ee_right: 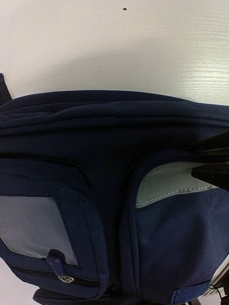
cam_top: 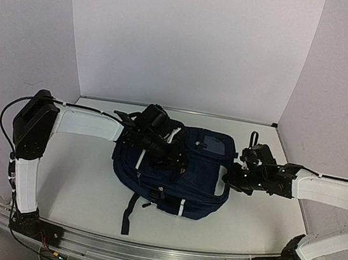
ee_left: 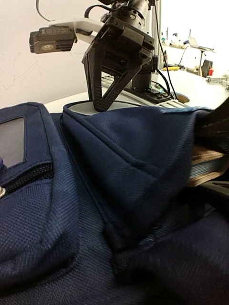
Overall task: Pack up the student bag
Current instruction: Place the personal item in the student bag.
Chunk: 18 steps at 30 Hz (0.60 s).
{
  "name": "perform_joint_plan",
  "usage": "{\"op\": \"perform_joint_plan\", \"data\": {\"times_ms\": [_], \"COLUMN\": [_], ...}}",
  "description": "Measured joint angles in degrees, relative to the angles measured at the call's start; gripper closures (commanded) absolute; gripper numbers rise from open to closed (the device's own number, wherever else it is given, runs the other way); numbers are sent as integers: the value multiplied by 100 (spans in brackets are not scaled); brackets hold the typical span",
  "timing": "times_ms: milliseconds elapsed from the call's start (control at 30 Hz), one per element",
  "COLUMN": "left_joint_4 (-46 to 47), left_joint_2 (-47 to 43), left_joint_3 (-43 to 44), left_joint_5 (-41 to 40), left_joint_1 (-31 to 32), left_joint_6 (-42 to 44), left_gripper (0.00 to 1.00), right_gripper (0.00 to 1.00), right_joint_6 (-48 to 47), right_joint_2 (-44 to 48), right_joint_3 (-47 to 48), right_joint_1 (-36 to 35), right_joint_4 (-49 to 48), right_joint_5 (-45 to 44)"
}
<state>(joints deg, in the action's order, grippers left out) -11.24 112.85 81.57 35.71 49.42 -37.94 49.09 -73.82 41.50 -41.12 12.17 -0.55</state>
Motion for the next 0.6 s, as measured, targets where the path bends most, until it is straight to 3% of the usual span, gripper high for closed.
{"op": "perform_joint_plan", "data": {"times_ms": [167, 333, 400, 533, 600], "left_joint_4": [203, -45, -153, -470, -703], "left_joint_2": [-742, -1612, -1901, -2355, -2482], "left_joint_3": [-720, -1092, -1116, -1202, -1217], "left_joint_5": [-75, -229, -292, -478, -648], "left_joint_1": [-207, -546, -678, -883, -937], "left_joint_6": [-79, -67, -25, 89, 178], "left_gripper": [44, 36, 34, 27, 22], "right_gripper": [94, 80, 69, 36, 30], "right_joint_6": [72, 82, 54, -74, -231], "right_joint_2": [-2, 0, 5, 89, 223], "right_joint_3": [0, 0, 5, 132, 300], "right_joint_1": [-25, -44, -44, -48, -70], "right_joint_4": [-154, -213, -190, 81, 321], "right_joint_5": [23, 1, -29, -173, -276]}}
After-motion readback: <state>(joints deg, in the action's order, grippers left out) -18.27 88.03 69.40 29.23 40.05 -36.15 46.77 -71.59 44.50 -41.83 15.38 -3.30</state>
